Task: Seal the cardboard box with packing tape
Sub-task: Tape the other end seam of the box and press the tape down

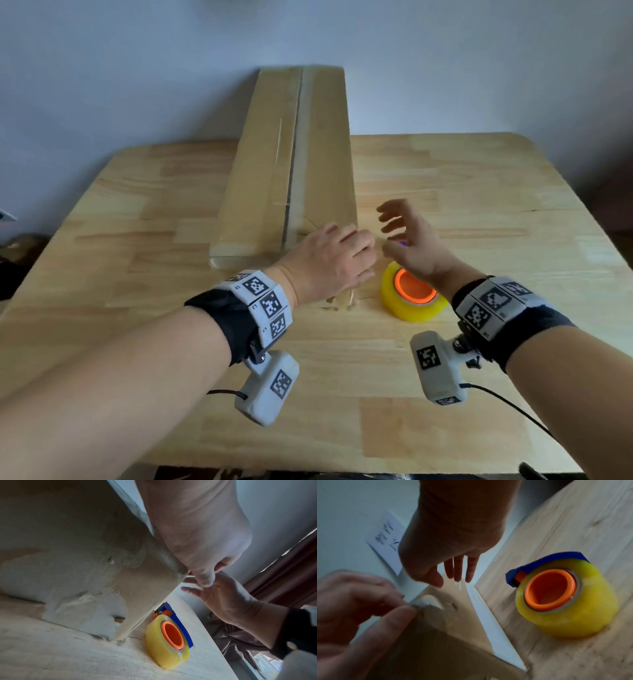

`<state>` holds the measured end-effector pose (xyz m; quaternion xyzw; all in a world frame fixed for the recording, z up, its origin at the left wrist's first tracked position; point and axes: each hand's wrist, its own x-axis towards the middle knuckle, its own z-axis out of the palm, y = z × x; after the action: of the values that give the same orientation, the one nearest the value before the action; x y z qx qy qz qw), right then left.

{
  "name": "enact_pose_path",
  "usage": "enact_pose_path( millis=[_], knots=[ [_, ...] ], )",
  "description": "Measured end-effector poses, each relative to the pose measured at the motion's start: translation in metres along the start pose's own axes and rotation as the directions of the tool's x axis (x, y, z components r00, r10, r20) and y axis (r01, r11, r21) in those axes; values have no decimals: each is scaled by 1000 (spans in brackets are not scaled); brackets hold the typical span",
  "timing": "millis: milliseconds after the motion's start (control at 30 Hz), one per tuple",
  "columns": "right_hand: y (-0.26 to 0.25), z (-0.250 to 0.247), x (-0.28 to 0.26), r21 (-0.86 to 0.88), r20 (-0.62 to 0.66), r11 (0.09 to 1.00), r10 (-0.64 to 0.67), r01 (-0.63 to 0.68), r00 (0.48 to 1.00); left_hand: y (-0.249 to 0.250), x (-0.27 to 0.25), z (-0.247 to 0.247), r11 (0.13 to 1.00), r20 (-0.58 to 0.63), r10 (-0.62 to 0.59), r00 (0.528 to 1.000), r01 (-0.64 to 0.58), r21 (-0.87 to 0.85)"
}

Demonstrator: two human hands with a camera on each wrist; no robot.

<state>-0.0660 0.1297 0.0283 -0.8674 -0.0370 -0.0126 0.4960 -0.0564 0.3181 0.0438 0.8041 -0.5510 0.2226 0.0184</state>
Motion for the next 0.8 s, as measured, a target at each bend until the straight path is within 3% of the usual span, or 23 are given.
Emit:
enact_pose_path(
  millis=[100,200,267,333,400,500,633,800],
  knots=[
    [-16,15,-25,-111,120,994,-1,15,993,1,-10,-17,996,26,-54,998,56,-74],
    [-34,32,-41,-161,-9,984,-75,72,997,-10,-39,-42,981,25,-136,990,138,-136],
    [-53,44,-46,-326,-106,932,-203,159,973,-26,-66,-60,967,24,-205,979,206,-147],
    [-78,60,-48,-585,-76,782,-318,215,945,-44,-95,-76,942,42,-300,953,303,-143],
    [-95,82,-47,-776,68,565,-366,279,928,-60,-122,-86,888,93,-417,904,427,-168],
    [-109,111,-40,-867,176,386,-356,316,918,-73,-152,-90,812,198,-496,845,533,-239],
    [-119,136,-31,-874,143,375,-406,308,902,-71,-167,-84,782,392,-482,784,587,-212],
    [-125,153,-23,-854,169,359,-494,377,853,-74,-172,-77,756,406,-486,773,606,-248]
  ],
)
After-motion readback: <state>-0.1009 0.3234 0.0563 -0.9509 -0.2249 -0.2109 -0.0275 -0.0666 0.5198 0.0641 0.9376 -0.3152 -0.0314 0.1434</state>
